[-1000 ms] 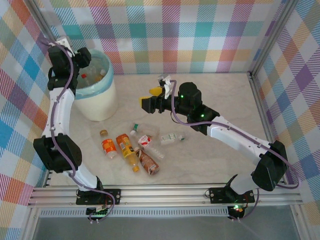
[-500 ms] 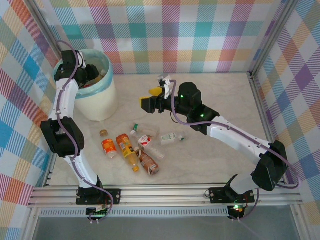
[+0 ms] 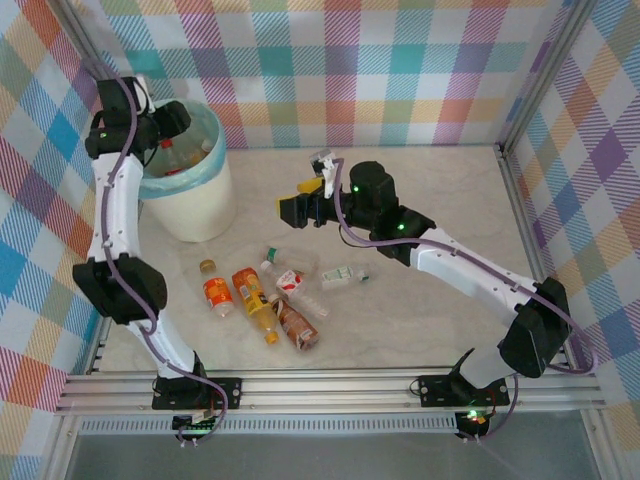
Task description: Put the plastic bottles in the bin
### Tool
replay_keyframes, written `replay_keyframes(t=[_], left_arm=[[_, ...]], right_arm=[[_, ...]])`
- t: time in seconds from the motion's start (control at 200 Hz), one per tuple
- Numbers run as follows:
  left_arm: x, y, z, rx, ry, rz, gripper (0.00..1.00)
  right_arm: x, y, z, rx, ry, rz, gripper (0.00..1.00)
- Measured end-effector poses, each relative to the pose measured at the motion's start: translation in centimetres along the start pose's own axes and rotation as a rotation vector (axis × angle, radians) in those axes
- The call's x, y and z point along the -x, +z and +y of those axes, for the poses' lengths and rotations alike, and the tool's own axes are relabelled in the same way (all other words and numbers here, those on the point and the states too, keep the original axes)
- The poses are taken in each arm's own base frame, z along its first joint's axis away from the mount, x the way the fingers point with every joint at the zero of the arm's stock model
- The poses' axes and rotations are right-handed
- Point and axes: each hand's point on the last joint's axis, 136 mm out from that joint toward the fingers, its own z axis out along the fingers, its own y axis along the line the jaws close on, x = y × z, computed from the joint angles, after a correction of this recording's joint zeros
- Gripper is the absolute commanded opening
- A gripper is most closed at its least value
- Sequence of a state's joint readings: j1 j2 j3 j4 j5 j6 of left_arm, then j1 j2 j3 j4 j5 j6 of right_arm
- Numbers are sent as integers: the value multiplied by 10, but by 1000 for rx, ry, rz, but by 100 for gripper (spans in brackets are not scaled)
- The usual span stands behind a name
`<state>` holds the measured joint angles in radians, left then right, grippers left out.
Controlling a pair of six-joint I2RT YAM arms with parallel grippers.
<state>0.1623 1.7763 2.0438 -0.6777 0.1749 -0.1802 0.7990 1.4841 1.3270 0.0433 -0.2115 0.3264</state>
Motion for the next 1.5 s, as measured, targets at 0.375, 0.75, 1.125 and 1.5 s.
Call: replay_keyframes(t=[0.375, 0.75, 1.125, 1.5], left_arm=[[-71, -126, -79, -190, 133, -103, 63], [-232, -126, -122, -370, 350, 170, 63], [-268, -103, -107, -300, 376, 256, 64], [-258, -99, -103, -259, 377, 212, 65]], right_arm=[[-80, -10, -22, -80, -3, 302, 78], [-202, -42, -66, -248, 69, 668, 77], [-249, -40, -44, -173, 105, 813, 74], [-295, -45, -46, -189, 131, 928, 78]])
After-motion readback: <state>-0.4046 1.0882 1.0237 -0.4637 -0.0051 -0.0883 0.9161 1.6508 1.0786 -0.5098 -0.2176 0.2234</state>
